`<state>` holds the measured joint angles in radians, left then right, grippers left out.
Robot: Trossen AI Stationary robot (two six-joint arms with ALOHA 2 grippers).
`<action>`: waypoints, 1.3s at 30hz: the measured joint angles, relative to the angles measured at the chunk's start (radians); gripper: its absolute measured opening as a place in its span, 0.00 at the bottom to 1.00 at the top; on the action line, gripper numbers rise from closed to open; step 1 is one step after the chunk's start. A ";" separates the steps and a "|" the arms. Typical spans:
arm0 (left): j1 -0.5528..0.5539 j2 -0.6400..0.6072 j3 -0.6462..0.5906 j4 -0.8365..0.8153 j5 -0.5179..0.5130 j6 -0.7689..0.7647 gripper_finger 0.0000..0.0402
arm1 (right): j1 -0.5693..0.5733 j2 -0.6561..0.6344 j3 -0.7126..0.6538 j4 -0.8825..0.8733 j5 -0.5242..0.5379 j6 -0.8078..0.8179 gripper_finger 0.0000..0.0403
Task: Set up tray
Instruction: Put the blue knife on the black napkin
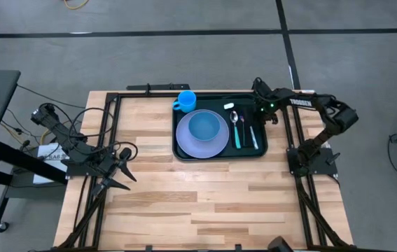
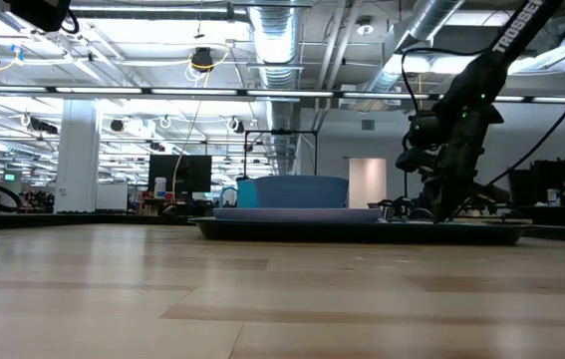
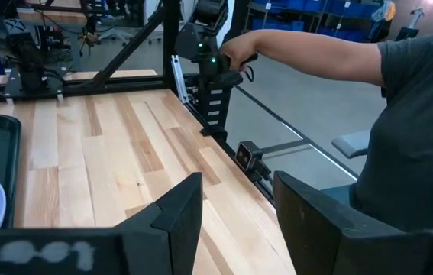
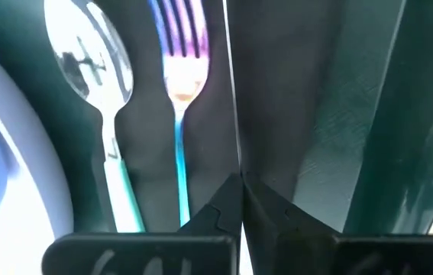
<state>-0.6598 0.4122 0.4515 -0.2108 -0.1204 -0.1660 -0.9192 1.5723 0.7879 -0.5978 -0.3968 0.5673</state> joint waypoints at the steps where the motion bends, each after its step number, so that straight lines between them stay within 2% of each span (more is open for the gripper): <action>1: 0.000 0.000 0.000 0.000 0.000 0.004 0.37 | -0.001 0.004 0.000 0.002 0.000 0.002 0.00; 10: 0.000 0.000 0.000 0.000 0.000 0.006 0.37 | -0.028 0.005 0.000 0.009 0.006 0.020 0.00; 15: 0.000 0.000 0.000 -0.001 0.000 0.006 0.37 | -0.027 0.005 0.000 0.009 0.048 0.061 0.00; 27: 0.000 0.000 0.000 -0.003 0.000 0.006 0.37 | 0.017 0.005 0.000 0.009 0.108 0.115 0.00; 31: 0.000 0.000 0.000 -0.007 0.000 0.006 0.37 | 0.023 0.005 0.000 0.009 0.115 0.142 0.06; 39: 0.000 0.000 0.000 -0.010 0.000 0.006 0.37 | 0.023 0.004 0.000 0.008 0.135 0.195 0.24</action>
<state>-0.6594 0.4122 0.4515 -0.2211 -0.1204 -0.1596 -0.8967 1.5764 0.7879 -0.5900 -0.2619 0.7620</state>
